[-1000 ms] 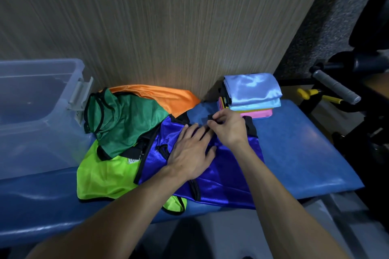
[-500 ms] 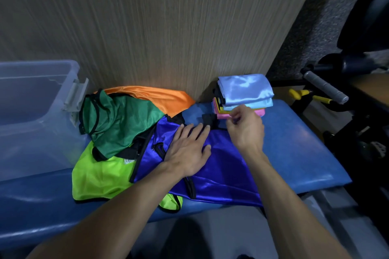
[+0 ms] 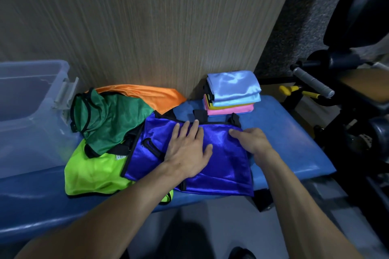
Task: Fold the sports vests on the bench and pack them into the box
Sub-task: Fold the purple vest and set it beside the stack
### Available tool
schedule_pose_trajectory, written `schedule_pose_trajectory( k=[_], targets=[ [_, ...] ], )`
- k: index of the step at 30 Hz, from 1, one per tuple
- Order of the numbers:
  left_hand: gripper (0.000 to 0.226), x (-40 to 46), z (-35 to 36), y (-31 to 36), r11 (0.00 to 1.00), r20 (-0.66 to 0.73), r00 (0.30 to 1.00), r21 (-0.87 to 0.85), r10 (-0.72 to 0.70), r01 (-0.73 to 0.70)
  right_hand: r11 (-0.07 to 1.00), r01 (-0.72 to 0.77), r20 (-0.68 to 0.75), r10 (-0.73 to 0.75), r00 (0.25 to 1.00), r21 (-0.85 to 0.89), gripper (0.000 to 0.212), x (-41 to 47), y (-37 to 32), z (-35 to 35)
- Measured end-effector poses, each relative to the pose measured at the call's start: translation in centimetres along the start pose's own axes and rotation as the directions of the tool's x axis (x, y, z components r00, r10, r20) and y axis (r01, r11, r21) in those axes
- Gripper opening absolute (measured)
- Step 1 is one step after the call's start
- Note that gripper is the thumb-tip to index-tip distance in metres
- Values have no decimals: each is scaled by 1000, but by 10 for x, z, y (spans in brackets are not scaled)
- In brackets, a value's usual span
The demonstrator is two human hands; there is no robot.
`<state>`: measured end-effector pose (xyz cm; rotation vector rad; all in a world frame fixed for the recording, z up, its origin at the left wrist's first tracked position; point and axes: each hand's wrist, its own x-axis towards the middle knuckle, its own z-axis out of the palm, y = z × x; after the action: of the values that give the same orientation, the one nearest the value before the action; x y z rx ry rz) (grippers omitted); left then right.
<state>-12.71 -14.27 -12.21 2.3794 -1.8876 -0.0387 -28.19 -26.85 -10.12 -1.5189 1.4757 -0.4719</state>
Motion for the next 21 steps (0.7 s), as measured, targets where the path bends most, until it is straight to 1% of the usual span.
schedule_pose_trajectory(
  k=[1, 2, 5, 7, 10, 11, 12, 13, 14, 15, 17, 19, 21],
  targets=[
    [76, -1, 4, 1, 1000, 65, 998, -5, 0, 0, 998, 39, -35, -37, 999, 53, 37, 0, 1, 2],
    [81, -2, 7, 4, 1000, 112, 994, -12, 3, -2, 994, 86, -77, -81, 994, 70, 35, -1, 3, 2],
    [85, 1, 12, 21, 997, 152, 988, -73, 26, -15, 983, 176, -168, -164, 972, 59, 52, -4, 12, -9],
    [84, 4, 14, 41, 995, 158, 986, -92, 59, -45, 983, 177, -220, -163, 962, 46, 55, -2, 24, -26],
    [81, 9, 19, 66, 991, 158, 981, -86, 111, -98, 993, 103, -267, -82, 960, 64, 64, 1, 42, -59],
    [79, 10, 20, 72, 990, 160, 979, -90, 123, -110, 994, 89, -292, -67, 954, 62, 61, 4, 48, -70],
    [78, 12, 22, 77, 988, 157, 978, -94, 136, -122, 995, 88, -315, -66, 947, 56, 53, 7, 55, -80],
    [76, 13, 23, 79, 986, 151, 977, -95, 150, -137, 995, 94, -334, -80, 939, 26, 41, 9, 62, -88],
    [75, 14, 23, 80, 984, 142, 976, -96, 165, -152, 995, 95, -352, -96, 931, -20, 34, 11, 69, -94],
    [74, 15, 23, 78, 981, 129, 976, -102, 178, -165, 994, 84, -357, -101, 929, -64, 33, 13, 75, -99],
    [70, 17, 21, 69, 976, 97, 977, -133, 188, -175, 993, 72, -329, -98, 939, -92, 28, 11, 78, -102],
    [65, 19, 17, 53, 976, 62, 984, -149, 169, -158, 988, 95, -294, -128, 947, -122, 26, 8, 76, -102],
    [61, 21, 15, 34, 983, 38, 989, -121, 146, -140, 978, 113, -278, -160, 947, -176, 27, 9, 75, -100]
  ],
)
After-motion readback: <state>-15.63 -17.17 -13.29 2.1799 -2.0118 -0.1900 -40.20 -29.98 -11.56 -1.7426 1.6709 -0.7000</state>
